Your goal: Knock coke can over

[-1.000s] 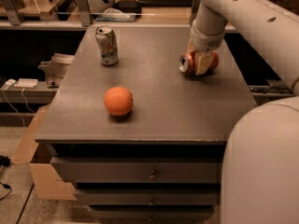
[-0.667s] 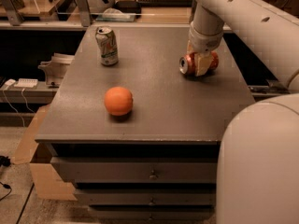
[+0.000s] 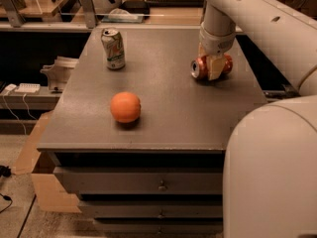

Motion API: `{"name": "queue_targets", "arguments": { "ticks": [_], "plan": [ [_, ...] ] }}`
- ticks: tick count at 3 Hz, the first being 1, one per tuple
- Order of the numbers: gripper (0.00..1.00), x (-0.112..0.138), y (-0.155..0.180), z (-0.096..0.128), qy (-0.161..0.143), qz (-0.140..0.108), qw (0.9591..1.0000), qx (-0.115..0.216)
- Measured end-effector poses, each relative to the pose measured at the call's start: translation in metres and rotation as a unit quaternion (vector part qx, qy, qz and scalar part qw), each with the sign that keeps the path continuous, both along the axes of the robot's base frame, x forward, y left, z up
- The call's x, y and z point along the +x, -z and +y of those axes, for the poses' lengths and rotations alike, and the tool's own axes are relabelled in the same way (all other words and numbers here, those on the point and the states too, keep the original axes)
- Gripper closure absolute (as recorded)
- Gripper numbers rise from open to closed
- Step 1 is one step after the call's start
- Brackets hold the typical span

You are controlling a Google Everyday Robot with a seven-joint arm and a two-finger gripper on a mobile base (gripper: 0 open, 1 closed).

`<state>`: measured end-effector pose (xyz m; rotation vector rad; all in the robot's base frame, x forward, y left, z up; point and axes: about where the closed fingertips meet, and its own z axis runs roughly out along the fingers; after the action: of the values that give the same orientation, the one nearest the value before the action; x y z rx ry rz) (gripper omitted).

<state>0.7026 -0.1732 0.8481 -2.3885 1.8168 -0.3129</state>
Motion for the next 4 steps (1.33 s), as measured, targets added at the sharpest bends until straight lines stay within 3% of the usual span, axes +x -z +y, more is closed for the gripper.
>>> {"name": "queue_targets", "arguments": {
  "ticks": [1,2,4],
  "plan": [
    [0.12,0.001,-0.001,-0.002,0.003,-0.001,1.0000,-0.003],
    [0.00,0.001,-0.001,-0.004,0.006,0.001,1.0000,-0.005],
    [0.00,0.001,0.001,-0.021,0.035,0.015,0.9990,0.024]
  ]
}}
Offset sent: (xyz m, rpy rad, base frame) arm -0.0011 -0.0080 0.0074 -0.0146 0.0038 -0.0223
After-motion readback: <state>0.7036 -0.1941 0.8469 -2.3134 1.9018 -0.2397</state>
